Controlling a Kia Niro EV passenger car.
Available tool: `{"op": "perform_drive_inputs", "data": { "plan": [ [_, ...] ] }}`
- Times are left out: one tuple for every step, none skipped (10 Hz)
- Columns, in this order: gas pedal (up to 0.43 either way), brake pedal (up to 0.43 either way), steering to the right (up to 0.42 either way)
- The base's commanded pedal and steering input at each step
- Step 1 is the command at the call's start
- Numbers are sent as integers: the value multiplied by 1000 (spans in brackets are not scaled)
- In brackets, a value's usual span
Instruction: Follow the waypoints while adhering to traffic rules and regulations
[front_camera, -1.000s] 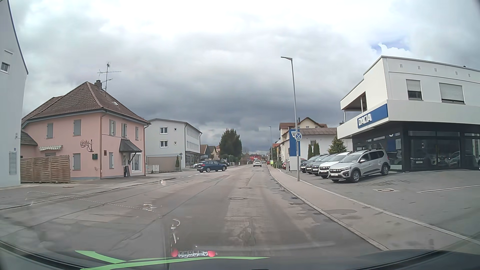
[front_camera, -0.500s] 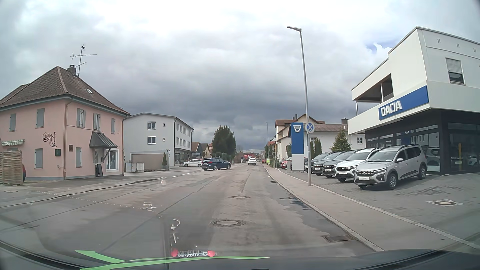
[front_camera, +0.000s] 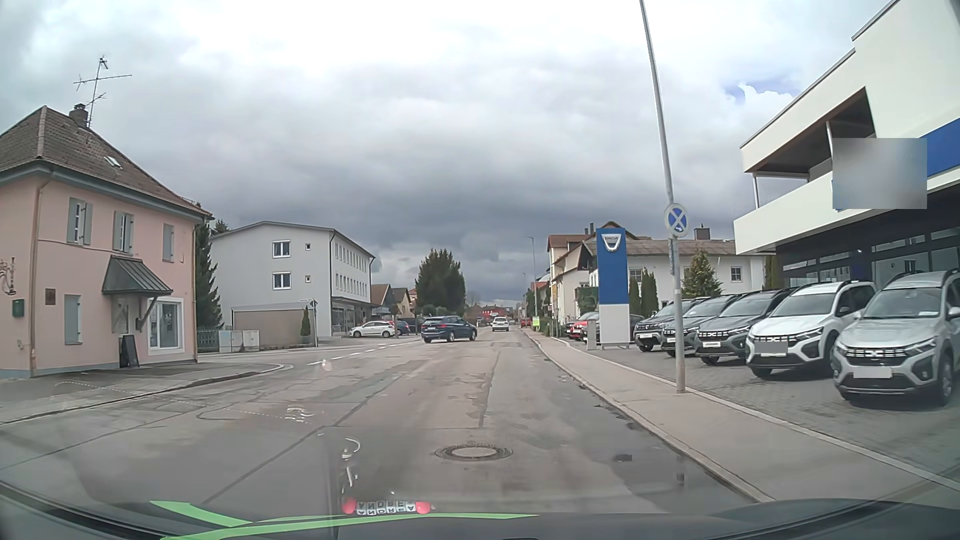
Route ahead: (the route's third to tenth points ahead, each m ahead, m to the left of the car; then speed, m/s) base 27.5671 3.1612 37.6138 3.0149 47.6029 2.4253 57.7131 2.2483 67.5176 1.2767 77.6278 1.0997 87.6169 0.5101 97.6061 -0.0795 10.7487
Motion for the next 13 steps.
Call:
{"op": "perform_drive_inputs", "data": {
  "plan": [
    [220, 0, 8],
    [220, 0, 7],
    [209, 0, 8],
    [209, 0, 10],
    [209, 0, 9],
    [209, 0, 8],
    [209, 0, 10],
    [209, 0, 10],
    [209, 0, 8],
    [209, 0, 8],
    [209, 0, 6],
    [209, 0, 6],
    [209, 0, 6]
  ]
}}
